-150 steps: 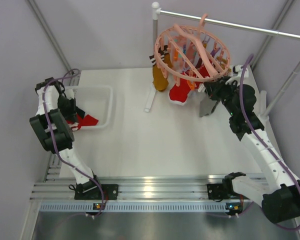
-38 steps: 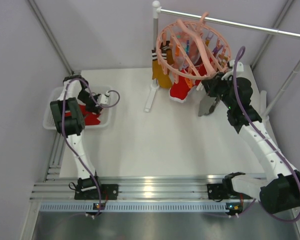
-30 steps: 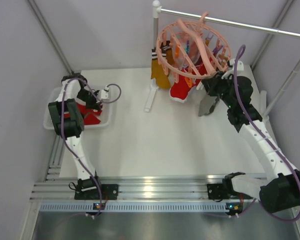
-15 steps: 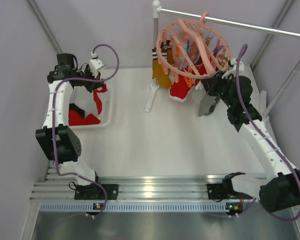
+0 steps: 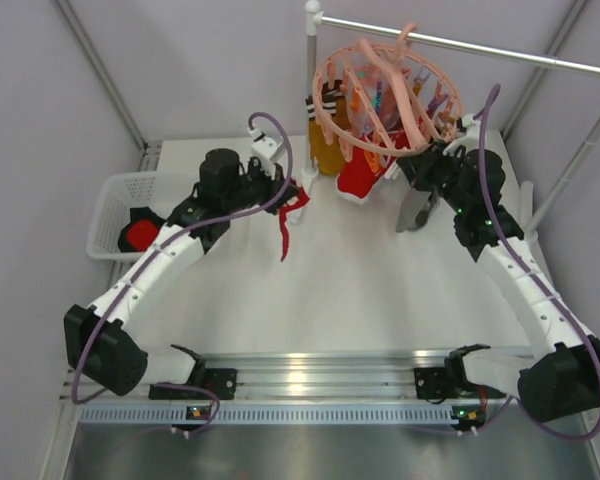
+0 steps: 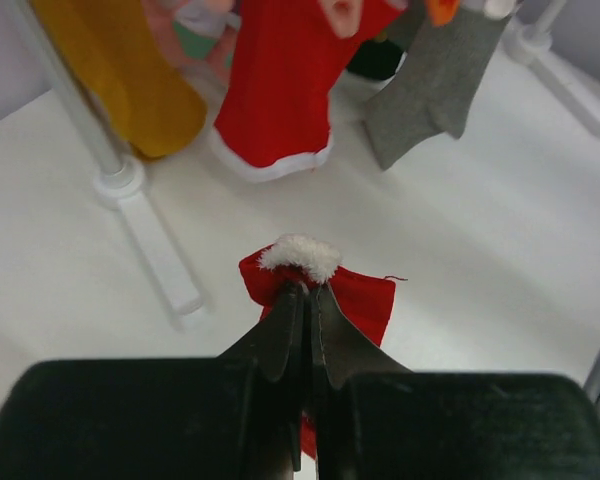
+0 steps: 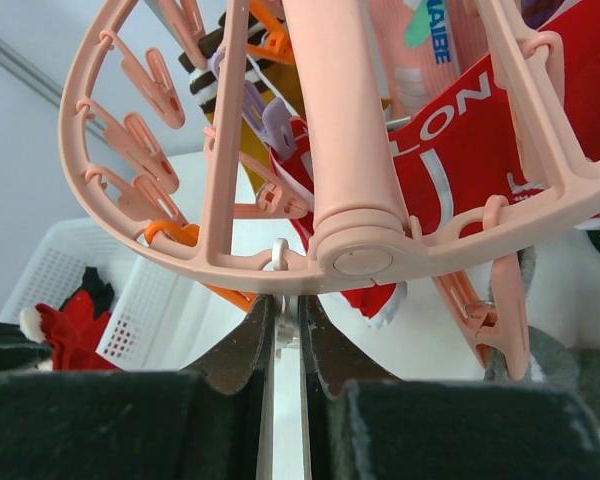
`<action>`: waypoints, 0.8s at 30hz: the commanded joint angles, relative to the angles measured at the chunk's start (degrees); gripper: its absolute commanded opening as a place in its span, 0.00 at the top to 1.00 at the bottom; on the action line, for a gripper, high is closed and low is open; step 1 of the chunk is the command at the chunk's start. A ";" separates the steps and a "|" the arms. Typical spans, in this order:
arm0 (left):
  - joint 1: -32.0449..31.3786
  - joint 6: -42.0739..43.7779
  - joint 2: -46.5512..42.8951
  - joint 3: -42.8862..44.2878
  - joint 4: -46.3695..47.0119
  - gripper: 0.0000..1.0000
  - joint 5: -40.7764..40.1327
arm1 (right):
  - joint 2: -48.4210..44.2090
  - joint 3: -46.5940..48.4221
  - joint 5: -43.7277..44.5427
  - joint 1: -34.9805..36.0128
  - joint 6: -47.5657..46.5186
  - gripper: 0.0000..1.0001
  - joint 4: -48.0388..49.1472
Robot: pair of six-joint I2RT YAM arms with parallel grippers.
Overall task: Clip the socks to the hanger
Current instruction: Clamp the sock onto the hanger.
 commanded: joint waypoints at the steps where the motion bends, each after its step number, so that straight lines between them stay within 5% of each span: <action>1: -8.18 -12.69 0.69 0.23 14.70 1.00 -10.35 | 0.65 3.50 -0.78 -0.56 2.87 1.00 2.88; 9: -21.46 -25.35 9.65 1.02 25.87 1.00 -16.25 | 1.62 3.41 -2.37 -0.64 6.21 1.00 3.76; 14: -21.39 -30.62 14.31 1.90 32.89 1.00 -9.84 | 1.27 3.67 -4.12 -0.82 6.92 1.00 4.20; 24: -20.95 -33.62 20.82 6.46 35.72 1.00 -12.29 | 0.74 2.36 -5.09 -1.52 7.10 1.00 4.47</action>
